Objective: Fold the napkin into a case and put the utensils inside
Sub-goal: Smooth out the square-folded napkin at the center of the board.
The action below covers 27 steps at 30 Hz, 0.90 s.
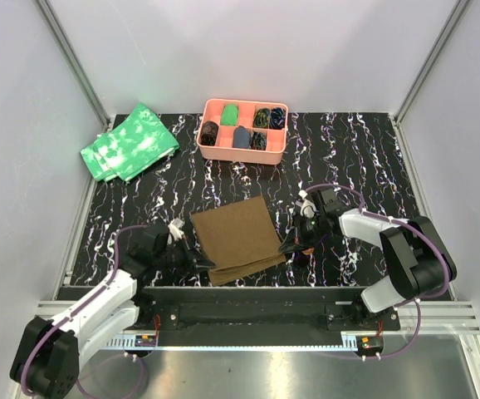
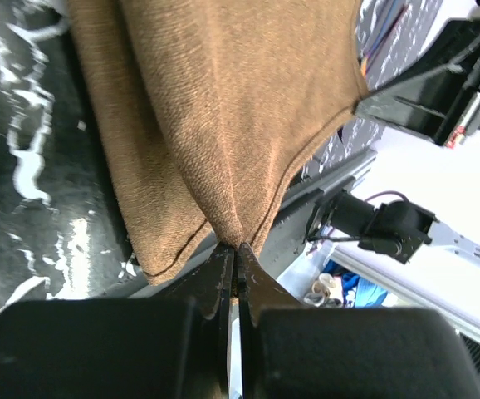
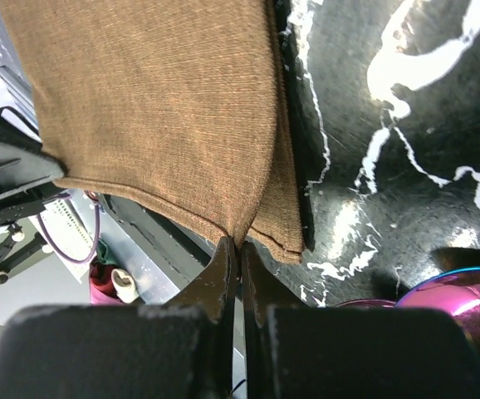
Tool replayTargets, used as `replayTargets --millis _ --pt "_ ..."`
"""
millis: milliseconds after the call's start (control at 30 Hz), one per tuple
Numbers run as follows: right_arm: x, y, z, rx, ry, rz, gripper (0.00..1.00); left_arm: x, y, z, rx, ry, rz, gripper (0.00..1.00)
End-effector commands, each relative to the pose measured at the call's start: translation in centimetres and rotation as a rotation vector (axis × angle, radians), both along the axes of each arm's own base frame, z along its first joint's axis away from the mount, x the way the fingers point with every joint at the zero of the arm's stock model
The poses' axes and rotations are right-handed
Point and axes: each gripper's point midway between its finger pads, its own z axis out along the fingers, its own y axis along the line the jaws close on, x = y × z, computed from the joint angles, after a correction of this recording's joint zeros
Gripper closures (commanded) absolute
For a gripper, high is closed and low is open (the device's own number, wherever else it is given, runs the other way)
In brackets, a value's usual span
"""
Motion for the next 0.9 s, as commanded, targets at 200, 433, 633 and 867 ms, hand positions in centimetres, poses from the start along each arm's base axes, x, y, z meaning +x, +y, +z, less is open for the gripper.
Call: replayTargets --millis 200,433,633,867 --pt "-1.0 -1.1 -1.7 -0.077 0.058 -0.027 1.00 -2.3 -1.4 -1.5 0.015 0.059 -0.075 1.00" --pt "-1.2 -1.6 -3.0 -0.114 0.091 -0.066 1.00 -2.8 -1.6 -3.8 0.089 0.083 -0.114 1.00" --pt "-0.5 -0.5 -3.8 -0.079 0.094 -0.087 1.00 -0.1 -0.9 -5.1 0.237 0.104 -0.036 1.00" --pt "1.1 1.3 -3.8 -0.005 0.087 -0.128 1.00 5.8 1.8 -6.7 0.413 0.135 -0.052 1.00"
